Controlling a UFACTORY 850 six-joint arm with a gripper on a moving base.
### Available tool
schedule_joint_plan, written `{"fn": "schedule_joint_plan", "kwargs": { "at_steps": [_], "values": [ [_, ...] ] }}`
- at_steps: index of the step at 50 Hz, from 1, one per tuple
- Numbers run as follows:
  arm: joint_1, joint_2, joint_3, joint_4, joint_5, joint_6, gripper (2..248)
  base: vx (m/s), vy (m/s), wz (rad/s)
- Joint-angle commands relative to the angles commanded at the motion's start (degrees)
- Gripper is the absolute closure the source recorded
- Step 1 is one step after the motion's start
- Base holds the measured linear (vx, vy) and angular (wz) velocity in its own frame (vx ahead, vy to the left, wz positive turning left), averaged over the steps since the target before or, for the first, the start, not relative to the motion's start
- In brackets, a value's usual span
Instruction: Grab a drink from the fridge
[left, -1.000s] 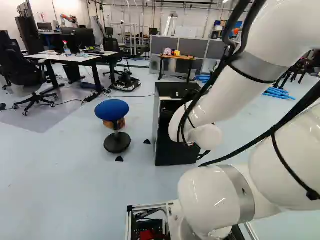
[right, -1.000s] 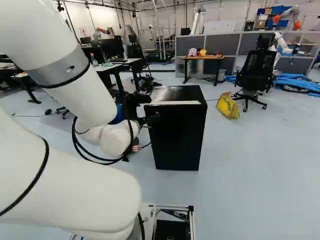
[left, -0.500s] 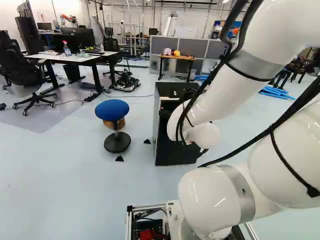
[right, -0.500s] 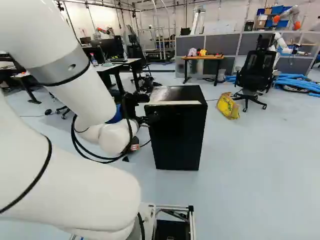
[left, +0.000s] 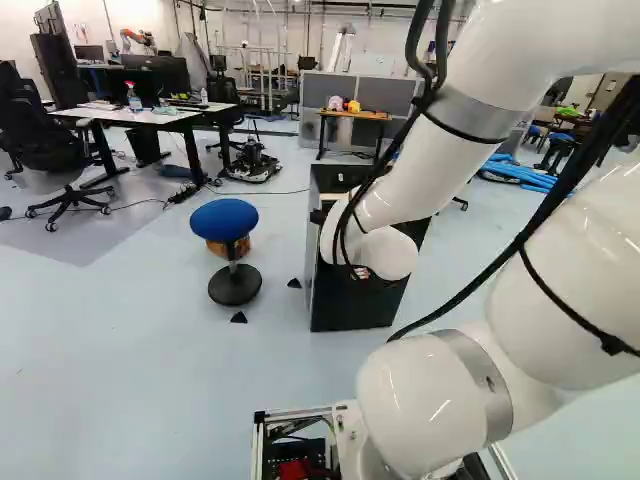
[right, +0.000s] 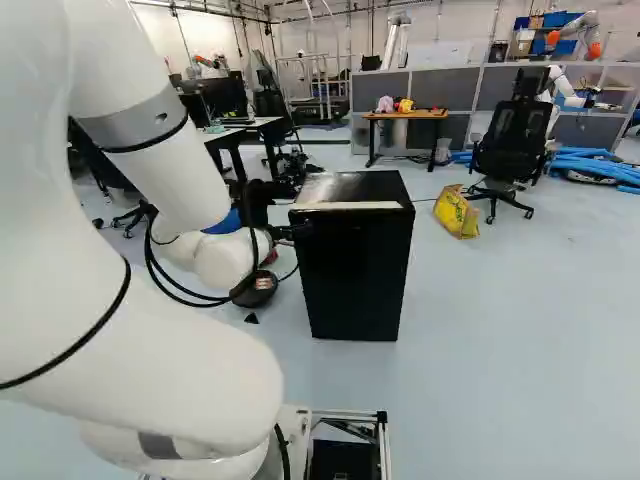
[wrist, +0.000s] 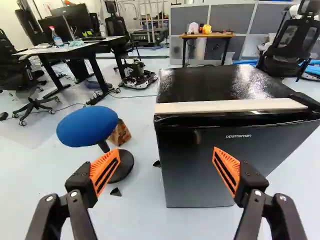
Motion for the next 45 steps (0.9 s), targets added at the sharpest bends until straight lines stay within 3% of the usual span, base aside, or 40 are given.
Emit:
{"fn": "schedule_joint_plan", "kwargs": {
  "at_steps": [15, 45],
  "values": [
    [3.4, -1.5, -0.9, 7.1, 0.0, 0.0, 3, 0.0, 0.0, 0.0],
    [10.0, -9.6, -4.0, 19.6, 2.6, 0.0, 3, 0.0, 0.0, 0.0]
  ]
}}
